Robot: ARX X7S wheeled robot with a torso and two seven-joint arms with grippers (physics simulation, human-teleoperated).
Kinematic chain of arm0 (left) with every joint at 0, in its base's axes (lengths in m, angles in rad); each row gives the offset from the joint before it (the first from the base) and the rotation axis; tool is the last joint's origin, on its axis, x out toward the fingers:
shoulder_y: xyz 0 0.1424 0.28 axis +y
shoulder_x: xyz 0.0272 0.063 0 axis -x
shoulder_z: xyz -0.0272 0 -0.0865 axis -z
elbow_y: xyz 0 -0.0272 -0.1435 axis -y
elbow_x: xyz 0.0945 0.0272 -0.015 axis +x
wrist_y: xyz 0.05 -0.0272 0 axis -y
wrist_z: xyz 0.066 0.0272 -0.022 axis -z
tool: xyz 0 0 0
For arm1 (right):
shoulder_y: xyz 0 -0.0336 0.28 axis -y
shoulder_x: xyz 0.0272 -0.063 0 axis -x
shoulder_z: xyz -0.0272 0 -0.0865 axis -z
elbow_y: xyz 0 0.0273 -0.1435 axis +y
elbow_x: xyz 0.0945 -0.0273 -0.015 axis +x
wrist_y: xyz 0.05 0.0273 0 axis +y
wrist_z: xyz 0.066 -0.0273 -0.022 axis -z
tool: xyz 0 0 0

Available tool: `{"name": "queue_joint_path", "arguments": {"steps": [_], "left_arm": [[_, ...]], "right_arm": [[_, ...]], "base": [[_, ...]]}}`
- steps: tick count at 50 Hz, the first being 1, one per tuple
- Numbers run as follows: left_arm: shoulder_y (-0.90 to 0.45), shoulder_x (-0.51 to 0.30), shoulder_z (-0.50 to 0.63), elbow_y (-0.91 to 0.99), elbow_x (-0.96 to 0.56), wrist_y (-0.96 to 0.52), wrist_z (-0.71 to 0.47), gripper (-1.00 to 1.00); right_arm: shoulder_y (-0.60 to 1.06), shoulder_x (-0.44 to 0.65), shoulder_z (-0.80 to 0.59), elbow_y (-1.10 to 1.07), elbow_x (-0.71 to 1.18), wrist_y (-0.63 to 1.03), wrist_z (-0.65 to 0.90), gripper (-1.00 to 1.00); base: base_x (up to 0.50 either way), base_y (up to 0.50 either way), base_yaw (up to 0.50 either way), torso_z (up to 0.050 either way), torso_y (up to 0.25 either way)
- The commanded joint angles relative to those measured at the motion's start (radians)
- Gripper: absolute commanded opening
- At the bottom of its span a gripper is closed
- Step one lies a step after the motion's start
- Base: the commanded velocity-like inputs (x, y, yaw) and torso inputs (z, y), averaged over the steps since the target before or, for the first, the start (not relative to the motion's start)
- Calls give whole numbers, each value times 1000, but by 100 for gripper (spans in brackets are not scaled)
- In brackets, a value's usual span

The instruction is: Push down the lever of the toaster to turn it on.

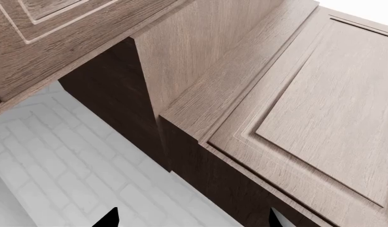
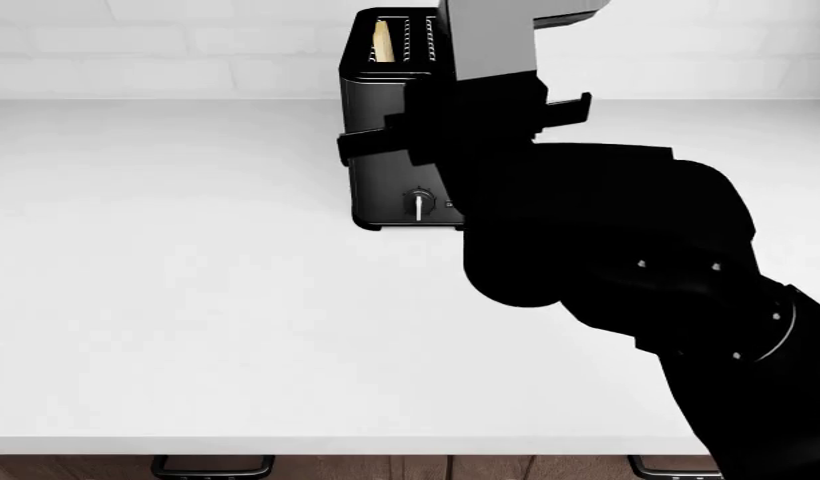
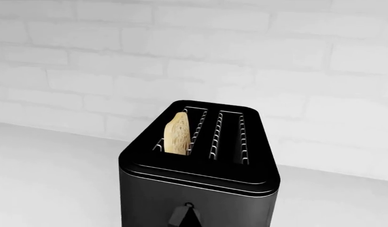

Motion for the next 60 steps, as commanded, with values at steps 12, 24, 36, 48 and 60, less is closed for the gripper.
{"name": "queue_joint_path", "arguments": {"steps": [12, 24, 36, 48, 60], "left_arm": [[13, -6, 3, 4, 7, 13, -6, 100], [2, -14, 13, -4, 10, 17, -12, 100], [4, -14, 16, -7, 11, 22, -11, 100], [17, -11, 11, -6, 9, 31, -5, 100], [21, -13, 11, -6, 9, 35, -5, 100]], "right_arm": [[39, -57, -53, 130, -32, 18, -21, -100], [40, -80, -73, 197, -81, -19, -58, -100], [27, -93, -94, 225, -103, -37, -73, -100], [19, -97, -108, 241, -122, -51, -75, -100], [24, -99, -115, 256, -132, -58, -75, -100]], "base": [[0, 0, 0, 0, 0], [0, 0, 0, 0, 0], [0, 0, 0, 0, 0], [0, 0, 0, 0, 0], [0, 0, 0, 0, 0]]}}
